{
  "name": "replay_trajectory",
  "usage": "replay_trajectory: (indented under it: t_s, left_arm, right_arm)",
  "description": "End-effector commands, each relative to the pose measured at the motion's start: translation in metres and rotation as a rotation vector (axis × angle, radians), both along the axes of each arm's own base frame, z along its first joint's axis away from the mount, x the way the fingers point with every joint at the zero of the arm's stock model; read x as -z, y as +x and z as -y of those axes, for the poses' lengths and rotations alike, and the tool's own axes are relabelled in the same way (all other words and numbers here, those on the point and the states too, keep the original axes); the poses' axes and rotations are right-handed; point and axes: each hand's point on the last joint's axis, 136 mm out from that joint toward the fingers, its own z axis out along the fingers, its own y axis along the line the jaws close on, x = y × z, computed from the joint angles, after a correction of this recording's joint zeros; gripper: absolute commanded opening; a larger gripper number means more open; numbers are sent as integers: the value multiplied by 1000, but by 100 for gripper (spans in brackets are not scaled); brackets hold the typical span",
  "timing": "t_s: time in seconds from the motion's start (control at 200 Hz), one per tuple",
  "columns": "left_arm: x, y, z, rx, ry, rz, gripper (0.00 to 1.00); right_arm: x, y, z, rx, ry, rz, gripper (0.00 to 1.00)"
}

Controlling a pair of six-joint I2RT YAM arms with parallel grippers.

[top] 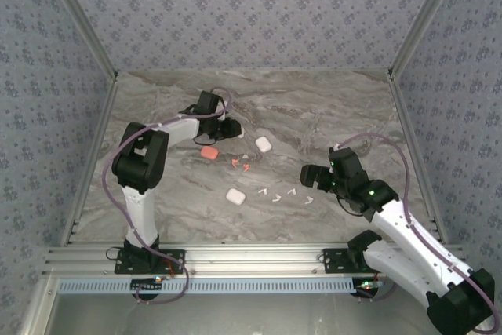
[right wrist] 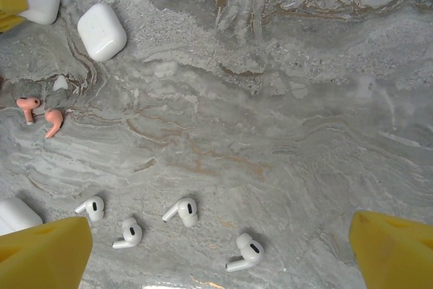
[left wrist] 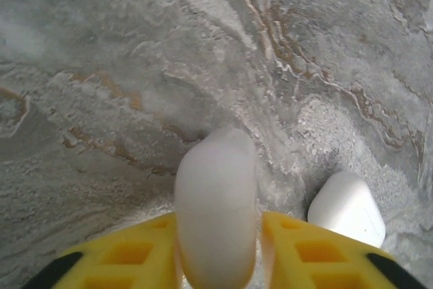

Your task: Insert the wireless bluetooth earbuds into the charging case

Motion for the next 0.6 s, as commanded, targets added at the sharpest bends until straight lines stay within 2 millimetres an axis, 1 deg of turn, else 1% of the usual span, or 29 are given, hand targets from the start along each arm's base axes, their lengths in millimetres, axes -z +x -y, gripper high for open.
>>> replay_trajectory:
  t_s: [0.0,0.1,0.155,0.2,0.28,0.355,0.425,0.565,0.595]
  left_arm:
    - [11,0,-12,-25,34,-33,39]
    - [7,2,-18,-29,48,-22,44]
    - [3,4,-24,-35,58,-12,45]
    - [-2,6,-29,-40,66,-3,46]
    - [-16,7,-38,-45,68,26,49]
    - [-35,6,-46,-52,72,66,51]
    - [-57,2,-56,-64,92,115,51]
    - [-106,-21,-75,-118,94,247,54]
    - [-113,-28,-80,-134,90,272,54]
  right_arm:
    - [4,-3,7,26,-19,-13,100]
    - [5,-3,7,20,-24,-17,100]
    - [4,-1,5,14,-26,-15,100]
    - [3,1,4,6,-32,-13,100]
    - [1,5,1,-17,-54,-14,100]
    - [0,11,-2,-41,-93,-30,100]
    - [-2,20,-7,-56,-139,-35,100]
    - [3,36,-30,-158,-239,-68,100]
    - [5,40,-36,-180,-253,-79,100]
